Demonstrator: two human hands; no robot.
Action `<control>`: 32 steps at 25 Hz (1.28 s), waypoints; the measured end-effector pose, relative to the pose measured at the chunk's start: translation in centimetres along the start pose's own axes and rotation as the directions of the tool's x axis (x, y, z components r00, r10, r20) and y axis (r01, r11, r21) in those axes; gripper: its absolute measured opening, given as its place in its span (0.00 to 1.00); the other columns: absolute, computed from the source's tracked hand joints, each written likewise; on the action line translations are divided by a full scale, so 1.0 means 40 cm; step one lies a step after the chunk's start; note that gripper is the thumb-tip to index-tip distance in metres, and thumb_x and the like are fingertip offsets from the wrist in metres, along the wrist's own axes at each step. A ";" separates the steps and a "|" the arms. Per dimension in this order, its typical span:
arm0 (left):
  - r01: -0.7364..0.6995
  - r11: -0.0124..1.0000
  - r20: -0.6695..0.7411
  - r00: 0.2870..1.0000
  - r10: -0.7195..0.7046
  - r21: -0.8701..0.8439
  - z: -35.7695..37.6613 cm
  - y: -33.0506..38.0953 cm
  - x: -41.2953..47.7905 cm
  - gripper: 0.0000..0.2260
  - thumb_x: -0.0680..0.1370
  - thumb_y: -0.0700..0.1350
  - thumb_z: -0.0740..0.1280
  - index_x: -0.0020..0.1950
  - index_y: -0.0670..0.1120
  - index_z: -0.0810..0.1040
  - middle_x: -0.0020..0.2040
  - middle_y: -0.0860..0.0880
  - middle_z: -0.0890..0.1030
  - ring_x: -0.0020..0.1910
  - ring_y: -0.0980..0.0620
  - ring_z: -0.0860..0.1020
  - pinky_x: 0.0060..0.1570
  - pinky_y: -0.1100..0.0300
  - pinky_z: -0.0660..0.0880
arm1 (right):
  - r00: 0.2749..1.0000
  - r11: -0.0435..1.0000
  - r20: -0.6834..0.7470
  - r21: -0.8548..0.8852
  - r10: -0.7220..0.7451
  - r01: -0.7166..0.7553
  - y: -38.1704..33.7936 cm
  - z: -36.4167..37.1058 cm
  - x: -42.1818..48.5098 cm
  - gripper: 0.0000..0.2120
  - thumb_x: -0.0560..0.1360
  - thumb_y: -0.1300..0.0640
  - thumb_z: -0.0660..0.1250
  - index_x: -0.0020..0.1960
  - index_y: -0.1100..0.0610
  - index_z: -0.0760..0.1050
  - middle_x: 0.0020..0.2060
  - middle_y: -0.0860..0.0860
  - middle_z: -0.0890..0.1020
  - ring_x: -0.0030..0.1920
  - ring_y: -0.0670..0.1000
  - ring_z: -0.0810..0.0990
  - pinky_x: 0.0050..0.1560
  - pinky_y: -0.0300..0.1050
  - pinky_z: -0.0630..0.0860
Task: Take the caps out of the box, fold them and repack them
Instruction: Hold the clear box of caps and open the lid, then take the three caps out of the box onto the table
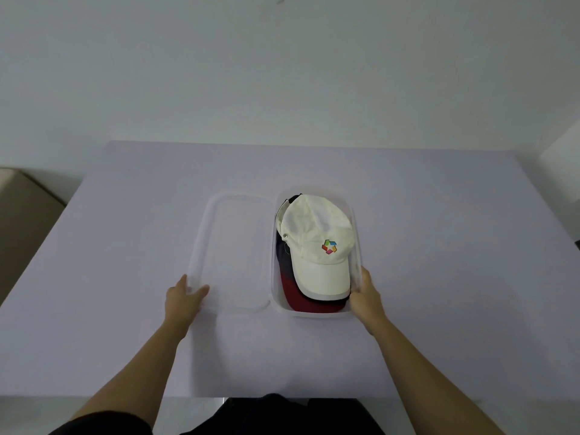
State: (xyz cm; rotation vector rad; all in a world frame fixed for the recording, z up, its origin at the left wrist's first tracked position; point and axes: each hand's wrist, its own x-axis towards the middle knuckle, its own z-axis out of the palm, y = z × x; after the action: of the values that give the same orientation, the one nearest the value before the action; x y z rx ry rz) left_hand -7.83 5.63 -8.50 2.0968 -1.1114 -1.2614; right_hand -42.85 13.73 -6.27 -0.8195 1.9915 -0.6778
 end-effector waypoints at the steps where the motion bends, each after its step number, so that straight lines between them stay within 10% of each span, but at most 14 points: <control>1: 0.001 0.999 -0.003 1.000 -0.001 0.040 0.007 -0.005 0.002 0.33 0.72 0.50 0.71 0.74 0.46 0.62 0.62 0.41 0.72 0.55 0.39 0.76 0.55 0.41 0.76 | 1.000 1.000 0.003 0.004 0.005 -0.005 -0.001 -0.001 0.000 0.30 0.77 0.61 0.59 0.76 0.50 0.51 0.71 0.55 0.67 0.69 0.59 0.67 0.67 0.55 0.67; 9: 0.056 0.998 -0.060 0.997 -0.054 0.040 0.042 0.009 0.003 0.28 0.76 0.43 0.65 0.74 0.48 0.60 0.67 0.36 0.64 0.59 0.34 0.72 0.60 0.40 0.72 | 1.000 1.000 0.000 -0.023 0.002 -0.002 -0.001 0.000 0.000 0.30 0.76 0.62 0.58 0.75 0.50 0.52 0.69 0.56 0.69 0.66 0.59 0.70 0.66 0.56 0.70; 17: 0.142 0.871 -0.138 0.987 -0.086 0.470 0.083 0.049 -0.022 0.22 0.77 0.36 0.57 0.71 0.39 0.60 0.69 0.39 0.66 0.63 0.37 0.68 0.62 0.49 0.63 | 0.997 0.999 -0.057 -0.032 -0.045 0.044 -0.001 0.008 -0.002 0.29 0.76 0.65 0.59 0.75 0.55 0.54 0.68 0.58 0.70 0.66 0.60 0.70 0.65 0.54 0.69; 21: 0.000 0.915 -0.184 0.980 0.081 0.403 0.132 0.079 -0.068 0.28 0.79 0.38 0.56 0.77 0.40 0.48 0.78 0.40 0.50 0.75 0.38 0.53 0.71 0.45 0.57 | 0.942 0.938 -0.166 -0.240 -0.293 0.249 0.001 0.007 -0.012 0.37 0.72 0.67 0.62 0.76 0.58 0.49 0.75 0.57 0.57 0.75 0.57 0.57 0.72 0.50 0.58; 26: -0.458 0.872 0.092 0.889 0.449 0.175 0.282 0.210 -0.136 0.26 0.82 0.45 0.54 0.77 0.39 0.47 0.78 0.43 0.50 0.77 0.47 0.49 0.74 0.56 0.48 | 0.793 0.584 0.208 -0.576 -0.573 0.573 -0.032 0.004 -0.008 0.45 0.62 0.60 0.64 0.76 0.54 0.47 0.77 0.53 0.43 0.77 0.54 0.41 0.75 0.57 0.49; 29: -0.421 0.894 0.170 0.902 0.396 0.151 0.343 0.239 -0.132 0.26 0.82 0.46 0.53 0.77 0.41 0.46 0.77 0.40 0.57 0.75 0.43 0.58 0.73 0.51 0.57 | 0.845 0.548 0.345 -0.647 -0.409 0.530 -0.070 0.000 0.004 0.53 0.63 0.56 0.67 0.76 0.49 0.36 0.75 0.51 0.33 0.75 0.54 0.32 0.75 0.54 0.45; 32: -0.323 0.921 0.176 0.941 0.289 0.219 0.357 0.236 -0.120 0.27 0.81 0.42 0.53 0.77 0.47 0.46 0.63 0.37 0.75 0.59 0.37 0.75 0.59 0.45 0.72 | 0.868 0.552 0.377 -0.670 -0.323 0.496 -0.093 0.000 0.011 0.56 0.64 0.58 0.71 0.74 0.48 0.31 0.74 0.50 0.30 0.75 0.55 0.32 0.68 0.51 0.65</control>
State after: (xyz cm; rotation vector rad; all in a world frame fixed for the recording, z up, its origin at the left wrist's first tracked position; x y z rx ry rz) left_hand -25.43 4.50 -6.19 1.9195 -1.6626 -1.1813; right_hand -41.95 11.04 -3.85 -1.8370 1.8619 0.0674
